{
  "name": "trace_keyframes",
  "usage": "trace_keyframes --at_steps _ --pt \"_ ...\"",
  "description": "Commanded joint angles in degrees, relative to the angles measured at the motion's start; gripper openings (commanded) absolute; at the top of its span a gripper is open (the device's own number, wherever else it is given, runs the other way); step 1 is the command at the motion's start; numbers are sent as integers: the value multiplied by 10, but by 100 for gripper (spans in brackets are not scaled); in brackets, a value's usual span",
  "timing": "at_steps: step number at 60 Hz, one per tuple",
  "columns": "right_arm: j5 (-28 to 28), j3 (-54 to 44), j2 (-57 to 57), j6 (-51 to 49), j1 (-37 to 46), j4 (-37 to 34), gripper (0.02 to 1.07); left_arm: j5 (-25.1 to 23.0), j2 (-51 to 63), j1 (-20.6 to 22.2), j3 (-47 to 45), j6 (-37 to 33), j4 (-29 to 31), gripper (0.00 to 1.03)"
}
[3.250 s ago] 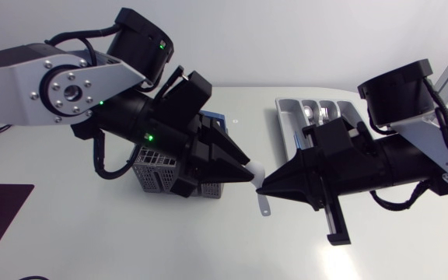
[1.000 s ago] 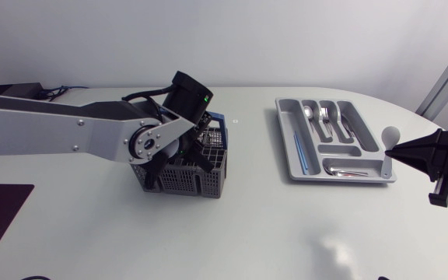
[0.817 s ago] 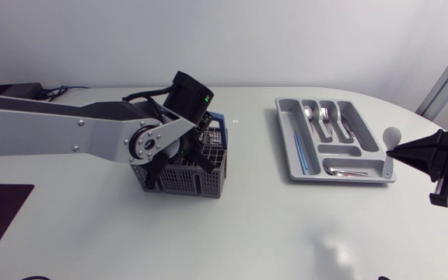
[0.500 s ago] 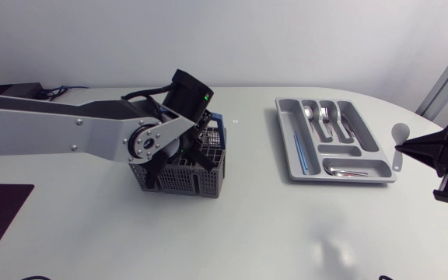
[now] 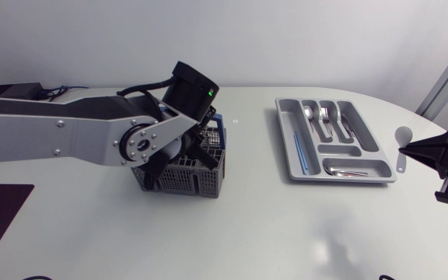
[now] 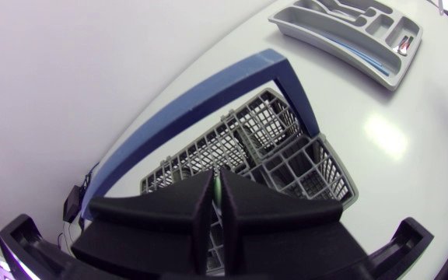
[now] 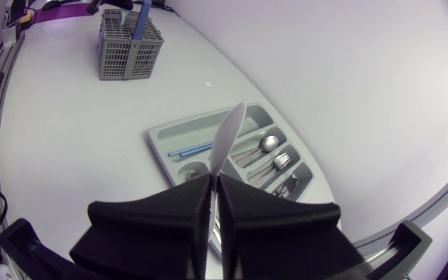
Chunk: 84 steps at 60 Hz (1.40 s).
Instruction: Unload the cutlery basket into the drawer organizer.
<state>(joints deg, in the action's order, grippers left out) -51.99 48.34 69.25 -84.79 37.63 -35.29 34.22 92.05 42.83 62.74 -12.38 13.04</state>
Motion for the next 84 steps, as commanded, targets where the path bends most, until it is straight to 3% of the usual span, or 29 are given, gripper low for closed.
trace_keyframes --at_steps 1,16,30,50,74,84 --pt "1 -6 10 -24 4 16 8 18 -26 9 19 -13 8 4" --pt "49 -72 11 -24 -18 142 8 41 -45 26 24 -31 12 4" --pt "69 -95 30 -27 -29 200 8 46 -63 34 26 -34 12 4" --pt "145 -153 70 -55 -79 326 8 45 -92 40 23 -23 9 4" --pt "241 -196 193 -83 -142 545 8 17 -118 39 26 -8 10 4" --pt "276 -198 224 -103 -163 573 8 -7 -129 33 27 3 12 4"
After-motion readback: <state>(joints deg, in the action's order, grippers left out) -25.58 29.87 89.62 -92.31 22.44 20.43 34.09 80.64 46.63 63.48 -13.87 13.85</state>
